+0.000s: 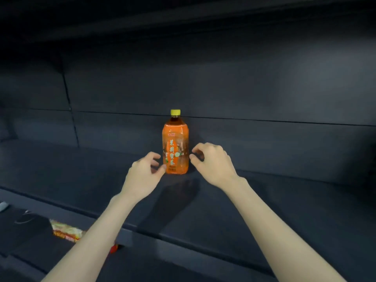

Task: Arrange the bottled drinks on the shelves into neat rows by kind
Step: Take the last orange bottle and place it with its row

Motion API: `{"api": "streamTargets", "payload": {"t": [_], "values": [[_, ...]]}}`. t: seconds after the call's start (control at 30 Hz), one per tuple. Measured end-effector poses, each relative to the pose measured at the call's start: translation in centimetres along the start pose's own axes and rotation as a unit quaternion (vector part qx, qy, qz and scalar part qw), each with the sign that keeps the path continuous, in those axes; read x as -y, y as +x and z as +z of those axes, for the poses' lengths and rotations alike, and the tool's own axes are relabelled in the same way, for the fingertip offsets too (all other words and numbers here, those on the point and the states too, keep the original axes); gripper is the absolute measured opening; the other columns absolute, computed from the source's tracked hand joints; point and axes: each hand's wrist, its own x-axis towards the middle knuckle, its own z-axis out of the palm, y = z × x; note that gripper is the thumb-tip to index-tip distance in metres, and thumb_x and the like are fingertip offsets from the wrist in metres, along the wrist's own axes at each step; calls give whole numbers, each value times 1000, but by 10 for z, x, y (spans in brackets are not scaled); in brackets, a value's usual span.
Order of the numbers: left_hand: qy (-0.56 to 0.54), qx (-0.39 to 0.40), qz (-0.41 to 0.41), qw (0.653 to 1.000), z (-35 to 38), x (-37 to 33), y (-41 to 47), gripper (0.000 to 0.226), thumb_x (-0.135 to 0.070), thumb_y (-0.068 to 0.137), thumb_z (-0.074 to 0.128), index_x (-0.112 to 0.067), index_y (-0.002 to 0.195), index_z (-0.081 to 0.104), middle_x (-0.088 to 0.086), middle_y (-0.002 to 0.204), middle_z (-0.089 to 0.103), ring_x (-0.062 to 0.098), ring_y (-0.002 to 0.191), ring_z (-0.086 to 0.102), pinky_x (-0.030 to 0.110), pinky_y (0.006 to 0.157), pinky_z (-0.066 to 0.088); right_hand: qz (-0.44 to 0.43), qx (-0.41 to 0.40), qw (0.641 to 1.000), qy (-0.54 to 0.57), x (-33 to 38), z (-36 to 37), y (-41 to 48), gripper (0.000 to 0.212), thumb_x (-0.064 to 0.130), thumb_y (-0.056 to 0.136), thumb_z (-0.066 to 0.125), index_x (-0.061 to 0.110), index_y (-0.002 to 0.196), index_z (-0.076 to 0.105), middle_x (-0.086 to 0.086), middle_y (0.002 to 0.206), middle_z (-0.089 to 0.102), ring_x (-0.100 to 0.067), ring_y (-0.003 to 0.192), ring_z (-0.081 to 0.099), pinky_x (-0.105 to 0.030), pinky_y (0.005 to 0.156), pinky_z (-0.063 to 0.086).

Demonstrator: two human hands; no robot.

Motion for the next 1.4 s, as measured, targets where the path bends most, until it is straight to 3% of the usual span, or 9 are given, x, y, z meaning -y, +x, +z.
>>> {"api": "streamTargets", "payload": {"t": [0.3, 0.47, 0.73, 0.83, 0.93, 1.0, 1.17, 1.3, 1.4], "values": [[-120, 130, -59, 982, 41, 60, 114, 89, -41, 76, 74, -15, 144, 24, 9, 141, 43, 23, 119, 52, 34, 90, 48, 103, -15, 986, 131, -23, 71, 95, 62, 45, 88, 61, 16, 139, 40, -6, 138, 50, -25, 121, 54, -48, 97, 48], [-192, 199, -29, 961, 60, 73, 137, 87, -40, 71, 79, -19, 138, 28, -4, 128, 53, 15, 115, 55, 38, 96, 49, 136, 19, 954, 267, -28, 92, 118, 70, 40, 87, 65, 15, 143, 31, -2, 139, 50, -12, 116, 52, -27, 91, 47], [-299, 222, -6, 928, 65, 84, 136, 75, -30, 71, 79, -24, 135, 41, -6, 122, 60, 14, 112, 59, 38, 96, 50, 172, 12, 930, 323, -21, 101, 113, 60, 41, 87, 63, 19, 139, 42, 1, 130, 58, -16, 116, 58, -41, 101, 48], [-331, 238, 22, 913, 57, 70, 124, 69, -31, 69, 79, -26, 130, 47, -9, 115, 63, 8, 104, 63, 30, 88, 54, 189, -31, 925, 330, -14, 87, 95, 57, 41, 88, 61, 17, 137, 44, 0, 127, 61, -14, 112, 60, -36, 96, 52], [-374, 242, 64, 893, 46, 42, 106, 66, -31, 68, 77, -27, 127, 48, -13, 110, 63, -6, 93, 63, 13, 69, 53, 202, -91, 910, 350, -3, 61, 66, 55, 43, 90, 56, 19, 136, 41, 5, 123, 60, -5, 101, 62, -17, 78, 54], [-399, 250, 92, 877, 40, 18, 90, 69, -37, 67, 74, -27, 130, 46, -13, 114, 62, -1, 96, 64, 15, 70, 54, 201, -124, 903, 358, 6, 37, 44, 54, 46, 90, 53, 21, 135, 37, 9, 120, 58, -1, 97, 61, -12, 71, 53], [-459, 286, 153, 827, 39, -46, 35, 66, -54, 73, 67, -32, 130, 44, -11, 119, 61, 7, 104, 64, 26, 82, 56, 199, -205, 880, 378, 26, -23, -17, 79, 64, 71, 48, 26, 137, 24, 9, 119, 57, -9, 102, 65, -29, 86, 56], [-479, 320, 178, 798, 52, -95, -19, 81, -77, 64, 57, -43, 135, 39, -5, 131, 54, 13, 112, 61, 35, 89, 55, 197, -302, 852, 381, 28, -65, -81, 70, 60, 72, 51, 24, 131, 39, 4, 113, 65, -7, 96, 68, -28, 78, 58], [-512, 361, 183, 758, 59, -142, -76, 60, -74, 79, 43, -49, 133, 34, -13, 128, 54, 3, 112, 59, 25, 87, 54, 198, -359, 833, 372, 23, -99, -139, 60, 55, 78, 55, 24, 128, 46, 2, 111, 67, -11, 97, 69, -30, 80, 58]]}}
